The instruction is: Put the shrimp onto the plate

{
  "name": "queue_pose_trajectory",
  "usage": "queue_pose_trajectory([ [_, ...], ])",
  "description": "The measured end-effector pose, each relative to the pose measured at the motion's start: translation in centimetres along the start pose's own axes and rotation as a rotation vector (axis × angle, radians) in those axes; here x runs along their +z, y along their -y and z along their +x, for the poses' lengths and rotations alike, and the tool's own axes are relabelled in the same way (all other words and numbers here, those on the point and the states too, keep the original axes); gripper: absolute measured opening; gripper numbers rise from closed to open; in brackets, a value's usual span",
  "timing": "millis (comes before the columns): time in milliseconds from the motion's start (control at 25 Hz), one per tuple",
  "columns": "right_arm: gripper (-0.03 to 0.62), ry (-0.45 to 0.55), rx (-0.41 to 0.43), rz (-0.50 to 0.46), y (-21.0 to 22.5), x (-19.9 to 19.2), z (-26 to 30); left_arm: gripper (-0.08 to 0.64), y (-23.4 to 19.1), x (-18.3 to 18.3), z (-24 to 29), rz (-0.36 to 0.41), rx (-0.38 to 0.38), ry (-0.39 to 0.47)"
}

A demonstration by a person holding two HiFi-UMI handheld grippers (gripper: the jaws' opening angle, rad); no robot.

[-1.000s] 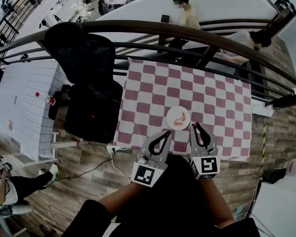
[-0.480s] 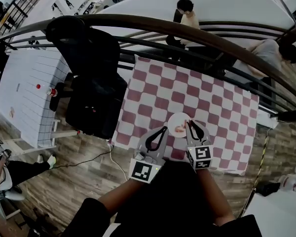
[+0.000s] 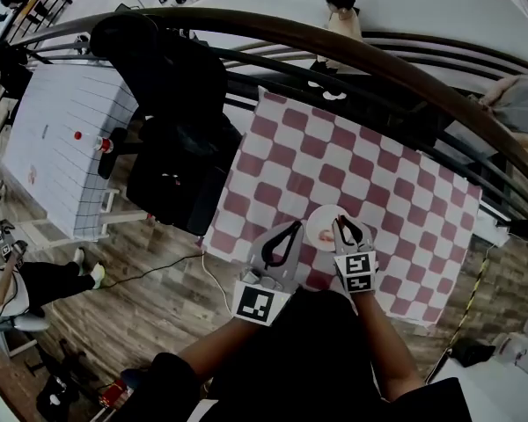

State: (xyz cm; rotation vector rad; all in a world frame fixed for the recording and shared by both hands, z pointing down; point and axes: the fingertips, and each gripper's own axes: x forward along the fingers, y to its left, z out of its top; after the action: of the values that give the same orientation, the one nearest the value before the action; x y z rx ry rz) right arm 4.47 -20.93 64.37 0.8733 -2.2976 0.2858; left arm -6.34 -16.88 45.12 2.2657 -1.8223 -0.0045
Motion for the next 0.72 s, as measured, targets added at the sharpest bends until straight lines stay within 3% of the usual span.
queue_pose_trajectory([
  [200, 0.052, -0.060, 0.036, -0.033, 0.1, -2.2, 2.9, 0.009, -0.4, -0.9, 0.4, -0.011, 0.033, -0.040],
  [520, 0.052, -0.145, 0.075, -0.194, -0.3, -5.2, 5.6, 0.009, -0.8, -2.3, 0.7, -0.009, 0.080, -0.069],
  [720, 0.054, -0.176, 0.097, -0.198, -0.6, -6.9, 6.8, 0.009, -0.8, -2.4, 0.9, -0.023, 0.079, -0.070],
])
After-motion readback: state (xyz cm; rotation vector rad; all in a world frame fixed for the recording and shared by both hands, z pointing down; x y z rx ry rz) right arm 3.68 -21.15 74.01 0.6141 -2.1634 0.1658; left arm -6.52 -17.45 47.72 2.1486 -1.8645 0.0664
